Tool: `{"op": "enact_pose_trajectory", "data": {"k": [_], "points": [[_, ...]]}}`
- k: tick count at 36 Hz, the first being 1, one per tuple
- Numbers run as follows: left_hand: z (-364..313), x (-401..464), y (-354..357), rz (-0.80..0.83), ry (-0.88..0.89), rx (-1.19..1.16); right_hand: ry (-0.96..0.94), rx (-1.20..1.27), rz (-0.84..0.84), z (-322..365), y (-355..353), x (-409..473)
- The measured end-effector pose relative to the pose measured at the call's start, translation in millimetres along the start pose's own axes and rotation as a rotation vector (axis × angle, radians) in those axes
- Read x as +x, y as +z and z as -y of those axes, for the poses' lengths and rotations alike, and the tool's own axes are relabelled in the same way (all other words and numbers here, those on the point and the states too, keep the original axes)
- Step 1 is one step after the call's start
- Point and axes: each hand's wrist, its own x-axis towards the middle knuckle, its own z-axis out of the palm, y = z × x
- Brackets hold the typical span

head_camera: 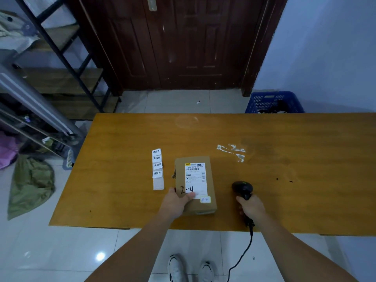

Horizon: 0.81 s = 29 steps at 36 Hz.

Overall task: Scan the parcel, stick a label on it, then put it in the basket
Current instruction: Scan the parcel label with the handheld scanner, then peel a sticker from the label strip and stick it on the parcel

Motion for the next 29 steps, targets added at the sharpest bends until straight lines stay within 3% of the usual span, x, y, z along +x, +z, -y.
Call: {"op": "enact_pose_trajectory", "data": {"k": [8, 12, 18, 24, 29], "points": [[-1.0, -6.7, -1.5, -0.005, -0.001, 0.108, -0.058, -0.161, -0.022, 3.6, -13.5, -6.0], [-4.7, -8.1, -12.8, 0.018, 0.021, 0.38, -0.144, -0.24, -0.156, 19.4, -37.2, -18.5], [-7.7, -2.1, -50.5, -0.084, 0.06, 0.428, -0.379, -0.418, -0.299, 73.7, -60.7, -41.4], [6.8, 18.3, -78.2, -0.168, -0.051, 0.257, -0.652, -0.459, -0.184, 135.5, -20.8, -74.2], [15.0, 28.7, -74.8, -0.201, -0.177, 0.041, -0.778, -0.448, 0.034, 165.9, 40.6, -104.0]]}}
